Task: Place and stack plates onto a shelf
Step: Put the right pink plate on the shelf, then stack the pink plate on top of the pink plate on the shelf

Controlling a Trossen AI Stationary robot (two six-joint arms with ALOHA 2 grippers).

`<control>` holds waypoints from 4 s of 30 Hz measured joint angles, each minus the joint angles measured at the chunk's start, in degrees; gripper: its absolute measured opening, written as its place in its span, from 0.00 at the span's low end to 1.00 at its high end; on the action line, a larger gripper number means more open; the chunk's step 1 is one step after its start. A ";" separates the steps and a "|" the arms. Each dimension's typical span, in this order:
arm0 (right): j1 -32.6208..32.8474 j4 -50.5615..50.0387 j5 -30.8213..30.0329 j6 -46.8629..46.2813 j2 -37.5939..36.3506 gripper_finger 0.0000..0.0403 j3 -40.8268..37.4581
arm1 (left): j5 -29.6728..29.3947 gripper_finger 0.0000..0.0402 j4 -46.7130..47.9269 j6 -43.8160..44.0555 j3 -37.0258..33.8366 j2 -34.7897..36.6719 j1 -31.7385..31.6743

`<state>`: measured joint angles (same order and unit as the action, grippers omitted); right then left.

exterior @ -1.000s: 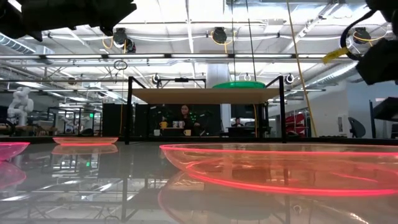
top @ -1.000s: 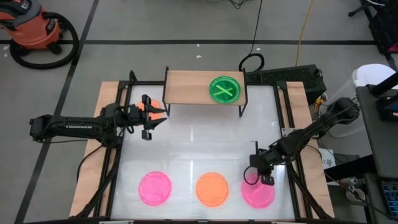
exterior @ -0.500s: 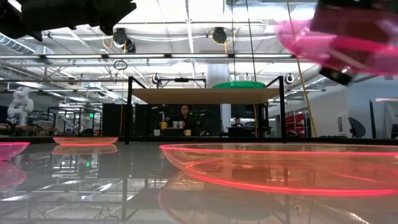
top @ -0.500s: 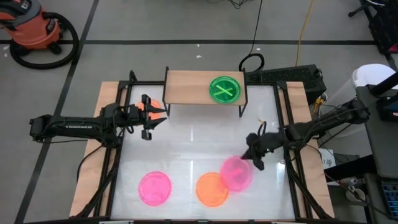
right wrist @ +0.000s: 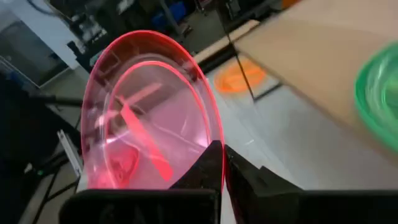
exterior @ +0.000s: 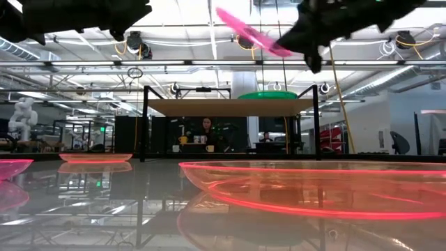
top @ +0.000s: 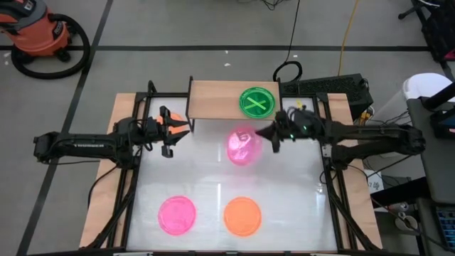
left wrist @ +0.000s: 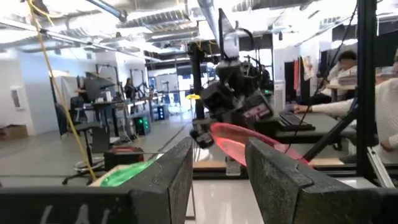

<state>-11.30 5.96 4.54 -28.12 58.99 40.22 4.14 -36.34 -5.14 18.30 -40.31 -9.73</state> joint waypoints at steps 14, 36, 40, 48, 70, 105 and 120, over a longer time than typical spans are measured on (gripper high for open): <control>-15.03 0.35 0.15 3.60 26.70 0.00 25.90 | -3.37 0.38 33.53 1.13 14.12 -0.23 -0.62; -22.00 9.39 5.92 0.81 41.70 0.00 30.21 | -3.41 0.38 38.30 2.48 14.17 -0.25 0.23; -22.00 9.64 5.92 1.88 41.65 0.00 30.21 | -3.39 0.38 38.30 2.47 14.17 -0.25 0.23; -21.97 10.10 5.76 3.49 41.67 0.10 30.21 | -3.39 0.38 38.25 2.47 14.17 -1.45 0.23; -9.97 0.42 14.86 30.85 30.38 0.25 30.12 | -2.65 0.38 37.89 -1.27 14.15 -11.31 3.24; -7.04 -1.47 -4.73 39.87 40.60 0.11 30.12 | -2.71 0.38 32.05 0.59 14.14 -10.70 4.03; -3.20 -9.07 2.19 34.29 37.62 0.11 30.17 | -6.81 0.38 39.02 7.77 14.14 -10.71 4.87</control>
<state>-14.51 -3.11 6.73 6.17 96.62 70.39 -2.67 2.68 2.63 32.45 -51.02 -4.85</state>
